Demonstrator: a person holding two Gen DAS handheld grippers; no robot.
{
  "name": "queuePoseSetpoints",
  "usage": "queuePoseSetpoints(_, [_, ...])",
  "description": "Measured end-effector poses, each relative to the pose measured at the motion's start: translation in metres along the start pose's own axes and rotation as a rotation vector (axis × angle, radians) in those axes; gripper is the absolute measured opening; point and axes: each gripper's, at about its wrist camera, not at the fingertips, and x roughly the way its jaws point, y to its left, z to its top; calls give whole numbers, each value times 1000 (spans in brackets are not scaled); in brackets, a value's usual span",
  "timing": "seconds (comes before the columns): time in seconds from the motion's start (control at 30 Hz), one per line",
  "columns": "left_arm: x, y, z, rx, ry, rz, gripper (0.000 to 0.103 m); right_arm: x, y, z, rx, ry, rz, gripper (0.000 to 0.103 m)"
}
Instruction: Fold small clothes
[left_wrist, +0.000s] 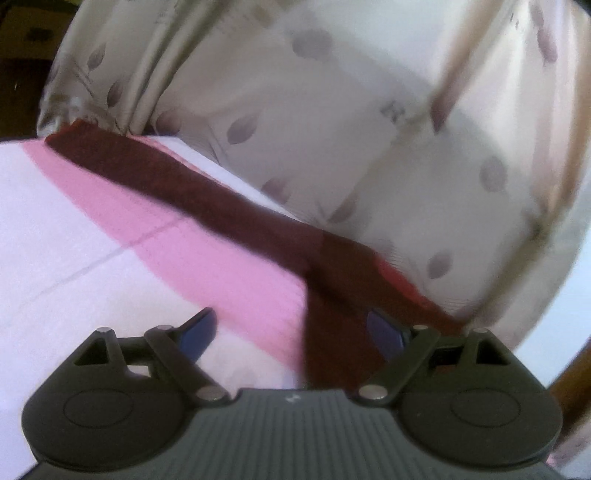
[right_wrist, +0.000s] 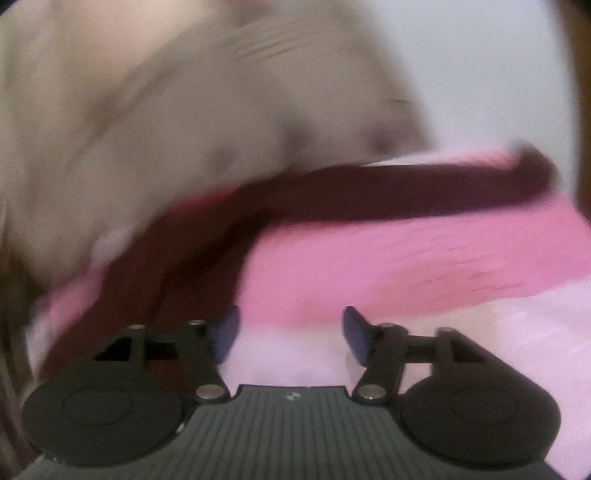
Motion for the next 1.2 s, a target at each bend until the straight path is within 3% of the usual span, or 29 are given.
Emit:
queuePoseSetpoints(0.07, [-23, 0, -7, -16, 10, -32, 89, -2, 42, -17, -171, 23, -4, 69])
queuePoseSetpoints(0.17, [-53, -6, -23, 42, 44, -49, 89, 3, 80, -30, -301, 25, -59, 69])
queuePoseSetpoints(0.33, [-83, -8, -54, 98, 110, -62, 89, 8, 100, -45, -335, 7, -134, 57])
queuePoseSetpoints(0.5, [-97, 3, -73, 44, 118, -44, 89, 21, 98, -40, -361, -3, -224, 51])
queuePoseSetpoints(0.53, [-100, 4, -77, 38, 111, -38, 89, 25, 95, -37, -335, 0, -224, 46])
queuePoseSetpoints(0.6, [-106, 4, -80, 47, 100, -32, 89, 31, 82, -32, -221, 23, -208, 9])
queuePoseSetpoints(0.63, [-110, 3, -82, 62, 95, -39, 89, 31, 73, -27, -122, 33, -173, 7])
queuePoseSetpoints(0.73, [-119, -6, -90, 146, 89, -65, 89, 24, 42, -21, 167, 3, -34, 7])
queuePoseSetpoints(0.83, [-116, -11, -99, 216, 127, -79, 89, 25, 24, -24, 299, -10, 28, 7])
queuePoseSetpoints(1.0, [-102, -17, -96, 246, 126, -110, 89, 29, 24, -29, 290, -6, 28, 7])
queuePoseSetpoints(1.1, [-85, -24, -95, 344, 156, -58, 88, 30, 25, -29, 285, -2, 31, 7])
queuePoseSetpoints(1.2, [-90, -29, -100, 463, 127, -105, 88, 32, 21, -27, 298, 1, 35, 7])
